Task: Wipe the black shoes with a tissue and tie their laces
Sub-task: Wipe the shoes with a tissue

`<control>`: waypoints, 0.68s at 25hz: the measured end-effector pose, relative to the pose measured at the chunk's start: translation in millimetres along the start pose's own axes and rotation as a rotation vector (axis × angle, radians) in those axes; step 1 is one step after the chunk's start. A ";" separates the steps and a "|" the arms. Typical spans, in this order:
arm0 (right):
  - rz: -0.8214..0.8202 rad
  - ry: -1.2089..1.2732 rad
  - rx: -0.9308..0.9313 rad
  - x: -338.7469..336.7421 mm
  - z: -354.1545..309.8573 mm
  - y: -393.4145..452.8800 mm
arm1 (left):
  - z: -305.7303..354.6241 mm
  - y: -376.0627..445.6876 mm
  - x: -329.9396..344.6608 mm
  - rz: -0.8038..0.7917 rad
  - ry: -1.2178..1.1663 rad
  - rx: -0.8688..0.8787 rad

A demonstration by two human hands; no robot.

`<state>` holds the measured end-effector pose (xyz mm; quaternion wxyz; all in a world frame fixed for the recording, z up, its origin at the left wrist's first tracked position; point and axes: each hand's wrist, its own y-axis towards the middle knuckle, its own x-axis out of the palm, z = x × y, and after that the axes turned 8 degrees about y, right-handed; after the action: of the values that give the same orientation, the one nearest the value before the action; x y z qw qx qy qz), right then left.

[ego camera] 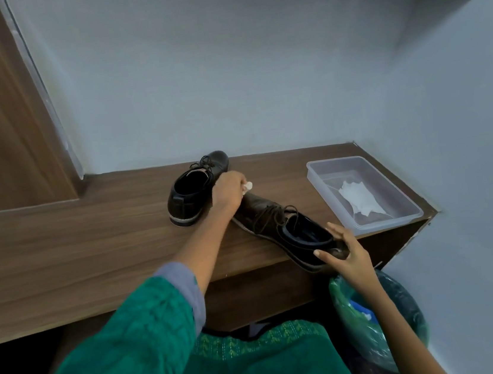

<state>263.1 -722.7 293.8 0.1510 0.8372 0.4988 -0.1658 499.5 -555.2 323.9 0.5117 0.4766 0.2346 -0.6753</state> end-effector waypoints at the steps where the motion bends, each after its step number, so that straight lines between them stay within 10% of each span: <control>1: 0.005 0.011 0.002 1.6 1.5 0.0 | -2.8 6.9 -3.5 -0.052 0.080 -0.031; 7: 0.074 0.133 0.034 7.4 4.0 -1.0 | -5.4 -2.2 -10.7 -0.025 0.176 -0.157; 17: 0.049 0.128 0.061 5.5 -4.4 -0.9 | -7.0 -45.4 28.8 -0.176 -0.670 -0.740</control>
<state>265.3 -716.2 295.3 0.0969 0.8623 0.4816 -0.1233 460.2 -546.4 287.7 0.6347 -0.0009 0.3203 -0.7032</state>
